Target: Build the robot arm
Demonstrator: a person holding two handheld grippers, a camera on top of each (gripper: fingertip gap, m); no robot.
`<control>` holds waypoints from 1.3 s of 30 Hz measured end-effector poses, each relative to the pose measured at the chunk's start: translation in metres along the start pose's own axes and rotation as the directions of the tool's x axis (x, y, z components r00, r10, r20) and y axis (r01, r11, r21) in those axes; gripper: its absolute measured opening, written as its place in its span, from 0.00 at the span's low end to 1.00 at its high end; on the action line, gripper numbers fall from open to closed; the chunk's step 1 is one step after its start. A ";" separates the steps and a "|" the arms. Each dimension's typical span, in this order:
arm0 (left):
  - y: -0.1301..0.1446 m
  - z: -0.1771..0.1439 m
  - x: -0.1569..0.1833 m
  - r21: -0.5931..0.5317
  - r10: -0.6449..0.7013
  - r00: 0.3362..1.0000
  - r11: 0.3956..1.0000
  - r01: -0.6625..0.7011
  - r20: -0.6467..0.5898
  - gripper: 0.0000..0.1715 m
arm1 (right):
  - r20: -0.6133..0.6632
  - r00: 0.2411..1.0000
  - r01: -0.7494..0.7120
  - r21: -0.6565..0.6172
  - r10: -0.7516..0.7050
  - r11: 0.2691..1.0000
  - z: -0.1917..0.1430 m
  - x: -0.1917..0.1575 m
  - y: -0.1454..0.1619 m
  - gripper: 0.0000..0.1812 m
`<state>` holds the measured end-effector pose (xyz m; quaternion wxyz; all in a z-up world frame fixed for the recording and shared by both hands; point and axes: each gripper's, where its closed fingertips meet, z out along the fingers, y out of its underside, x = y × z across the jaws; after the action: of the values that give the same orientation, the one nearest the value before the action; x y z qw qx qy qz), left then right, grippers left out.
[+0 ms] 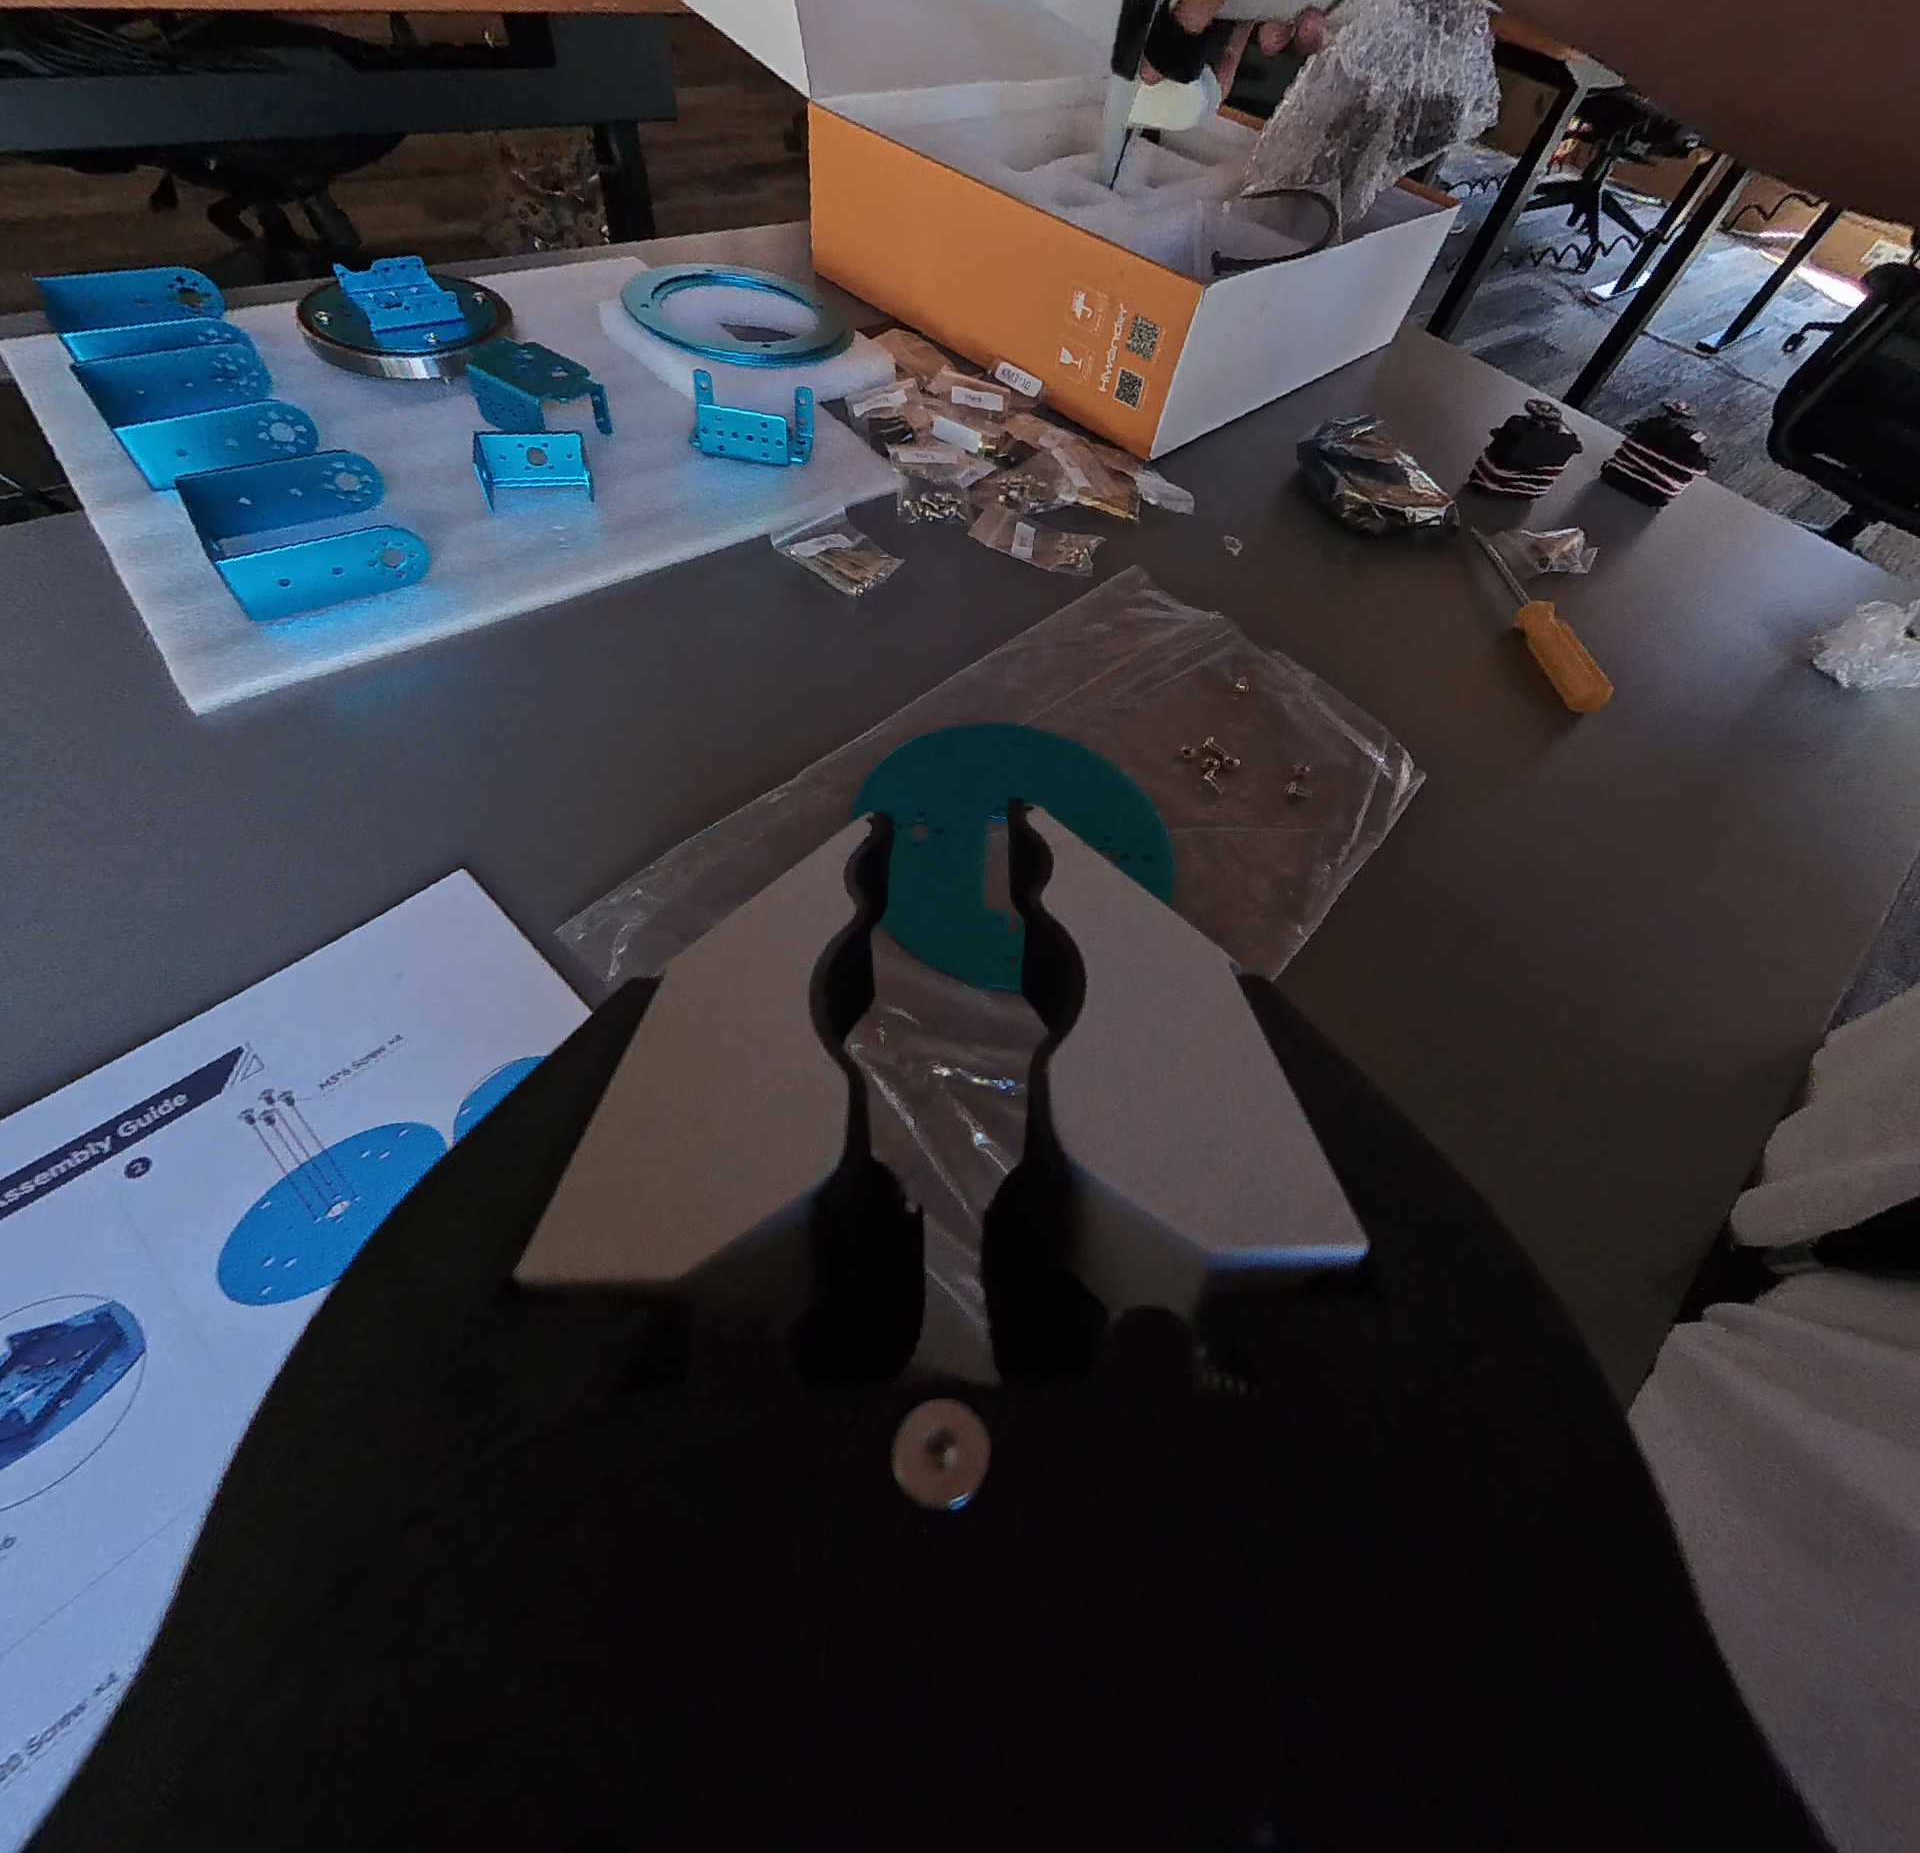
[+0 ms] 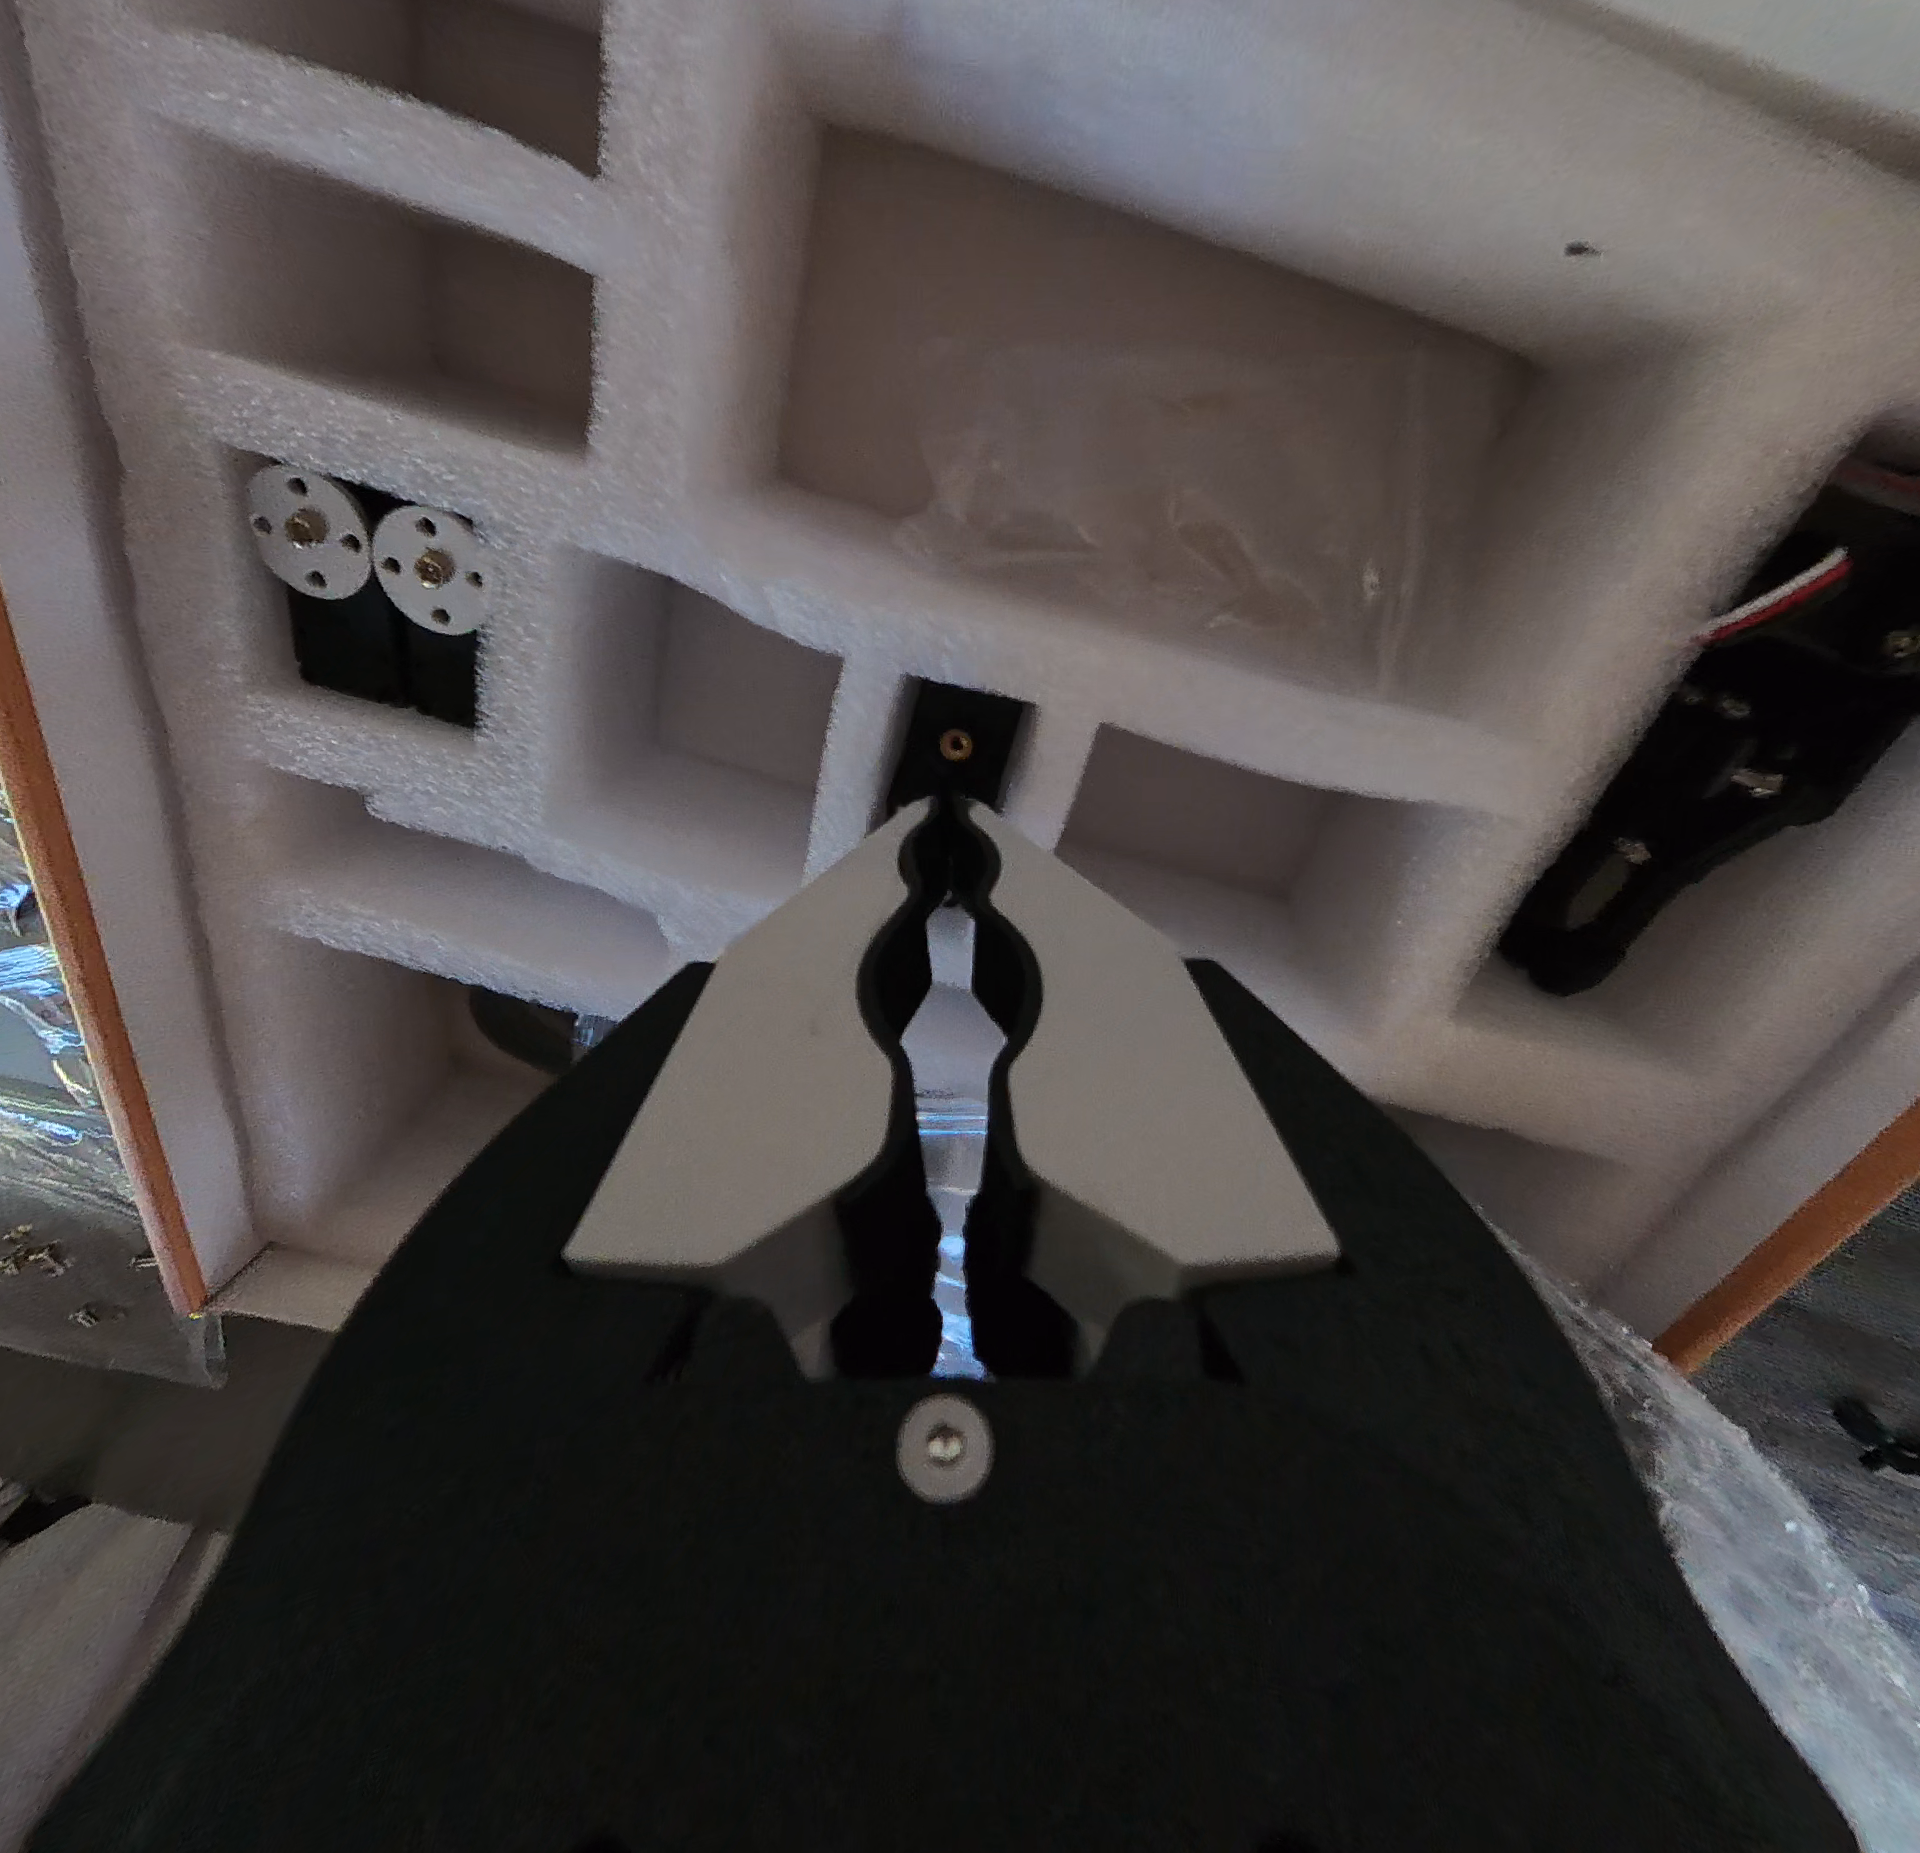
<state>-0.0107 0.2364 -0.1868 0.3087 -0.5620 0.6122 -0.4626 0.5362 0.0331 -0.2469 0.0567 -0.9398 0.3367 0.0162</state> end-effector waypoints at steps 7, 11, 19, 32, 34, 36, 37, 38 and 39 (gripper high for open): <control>0.002 0.002 0.001 -0.003 0.006 1.000 1.000 -0.006 -0.007 0.13 | -0.009 1.000 -0.011 0.020 0.011 1.000 -0.008 -0.005 0.004 0.00; 0.001 0.003 0.003 -0.002 0.009 1.000 1.000 -0.009 -0.014 0.13 | -0.085 0.996 -0.023 -0.016 0.021 1.000 0.001 -0.002 0.006 0.06; 0.005 -0.005 0.002 -0.008 0.014 1.000 1.000 -0.014 0.004 0.13 | -0.066 0.995 -0.071 -0.037 0.069 0.997 0.001 0.000 0.002 0.10; 0.013 -0.010 0.000 -0.021 0.007 1.000 1.000 -0.007 0.002 0.13 | -0.178 0.984 -0.042 -0.142 0.016 0.989 0.013 0.002 0.003 0.13; 0.014 -0.011 -0.001 -0.020 0.004 1.000 1.000 -0.004 0.004 0.13 | -0.186 0.982 -0.047 -0.153 0.018 0.987 0.015 0.002 0.003 0.13; 0.015 -0.012 -0.003 -0.016 -0.001 1.000 1.000 0.001 0.006 0.13 | -0.192 0.981 -0.041 -0.148 0.012 0.988 0.016 0.002 0.002 0.13; 0.015 -0.012 -0.003 -0.013 -0.006 1.000 1.000 0.006 0.004 0.13 | -0.186 0.983 -0.037 -0.133 0.012 0.990 0.016 0.001 0.002 0.13; 0.015 -0.012 -0.003 -0.010 -0.008 1.000 1.000 0.008 0.001 0.13 | -0.179 0.984 -0.030 -0.121 0.008 0.992 0.016 0.002 0.002 0.12; 0.016 -0.012 -0.004 -0.008 -0.010 1.000 1.000 0.010 -0.001 0.13 | -0.160 0.987 -0.035 -0.108 0.018 0.994 0.016 0.002 0.002 0.12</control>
<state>-0.0275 0.2417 -0.1969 0.3040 -0.5658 0.6115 -0.4620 0.5364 0.0327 -0.2631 -0.0225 -0.9352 0.3512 -0.0392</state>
